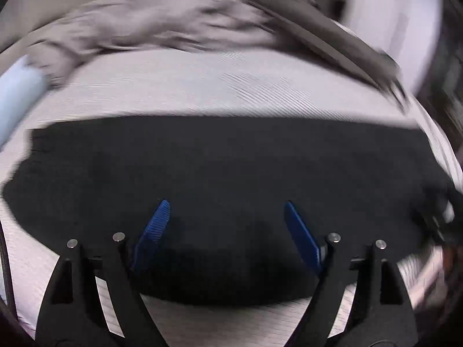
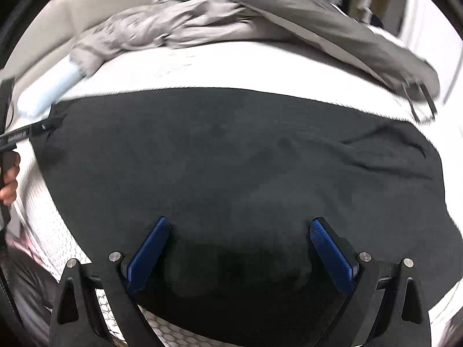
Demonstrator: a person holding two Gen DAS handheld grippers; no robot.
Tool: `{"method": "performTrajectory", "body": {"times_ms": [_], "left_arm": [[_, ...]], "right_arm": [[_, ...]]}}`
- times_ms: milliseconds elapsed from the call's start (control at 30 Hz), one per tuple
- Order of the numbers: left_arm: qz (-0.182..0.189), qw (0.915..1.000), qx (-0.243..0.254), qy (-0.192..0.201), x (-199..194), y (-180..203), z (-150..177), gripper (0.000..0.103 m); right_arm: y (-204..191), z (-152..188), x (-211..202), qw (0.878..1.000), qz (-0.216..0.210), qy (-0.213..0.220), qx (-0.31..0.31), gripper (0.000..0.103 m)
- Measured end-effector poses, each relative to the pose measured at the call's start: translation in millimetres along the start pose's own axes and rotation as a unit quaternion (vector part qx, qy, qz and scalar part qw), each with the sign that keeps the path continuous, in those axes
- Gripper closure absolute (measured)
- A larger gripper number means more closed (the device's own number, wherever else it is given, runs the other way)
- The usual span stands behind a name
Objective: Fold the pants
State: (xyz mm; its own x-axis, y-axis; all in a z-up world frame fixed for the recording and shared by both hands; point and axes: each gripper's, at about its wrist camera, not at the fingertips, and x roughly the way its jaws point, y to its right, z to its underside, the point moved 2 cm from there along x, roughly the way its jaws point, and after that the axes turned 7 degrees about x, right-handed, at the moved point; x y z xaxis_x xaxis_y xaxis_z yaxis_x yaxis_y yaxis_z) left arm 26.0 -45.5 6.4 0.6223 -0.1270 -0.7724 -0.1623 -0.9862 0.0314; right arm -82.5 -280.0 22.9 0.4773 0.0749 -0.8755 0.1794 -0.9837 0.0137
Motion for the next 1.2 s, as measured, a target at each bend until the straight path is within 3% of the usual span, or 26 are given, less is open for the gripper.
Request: {"method": "performTrajectory", "body": {"times_ms": [67, 167, 300, 400, 600, 767, 867, 900, 933, 1033, 1100, 1200], "left_arm": [[0.012, 0.9982, 0.051, -0.03, 16, 44, 15, 0.022], [-0.015, 0.997, 0.071, -0.026, 25, 60, 18, 0.011], [-0.035, 0.9982, 0.035, -0.035, 24, 25, 12, 0.011], [-0.023, 0.9993, 0.002, -0.028, 11, 12, 12, 0.012], [0.033, 0.998, -0.053, -0.014, -18, -8, 16, 0.017], [0.088, 0.9933, -0.075, -0.009, -39, -1, 32, 0.033], [0.118, 0.9876, -0.102, -0.014, -51, -7, 46, 0.042], [0.133, 0.9848, -0.111, -0.017, -51, -8, 48, 0.044], [0.145, 0.9817, -0.122, -0.024, -50, -10, 50, 0.047], [0.169, 0.9737, -0.148, -0.038, -45, -18, 52, 0.047], [0.172, 0.972, -0.153, -0.045, -40, -18, 52, 0.047], [0.185, 0.9661, -0.169, -0.062, -29, -18, 47, 0.047]], "right_arm": [[-2, 5, 5, 1.0, 0.007, -0.008, -0.014, 0.004], [20, 11, 1, 0.999, 0.04, -0.004, -0.022, 0.004], [79, 21, -7, 0.995, 0.084, -0.004, 0.049, 0.003], [91, 19, -14, 0.994, 0.059, 0.003, 0.093, 0.003], [50, 18, -39, 0.986, -0.041, 0.05, 0.155, 0.003], [6, 42, -44, 0.956, -0.147, 0.06, 0.248, 0.005], [-22, 62, -37, 0.923, -0.226, 0.036, 0.308, 0.018], [-30, 66, -30, 0.907, -0.26, 0.023, 0.331, 0.018], [-38, 68, -27, 0.899, -0.274, 0.017, 0.341, 0.018], [-55, 59, -17, 0.889, -0.277, 0.025, 0.363, 0.021], [-52, 51, -5, 0.873, -0.277, 0.039, 0.399, 0.023], [-44, 35, 7, 0.859, -0.258, 0.053, 0.438, 0.042]]}}
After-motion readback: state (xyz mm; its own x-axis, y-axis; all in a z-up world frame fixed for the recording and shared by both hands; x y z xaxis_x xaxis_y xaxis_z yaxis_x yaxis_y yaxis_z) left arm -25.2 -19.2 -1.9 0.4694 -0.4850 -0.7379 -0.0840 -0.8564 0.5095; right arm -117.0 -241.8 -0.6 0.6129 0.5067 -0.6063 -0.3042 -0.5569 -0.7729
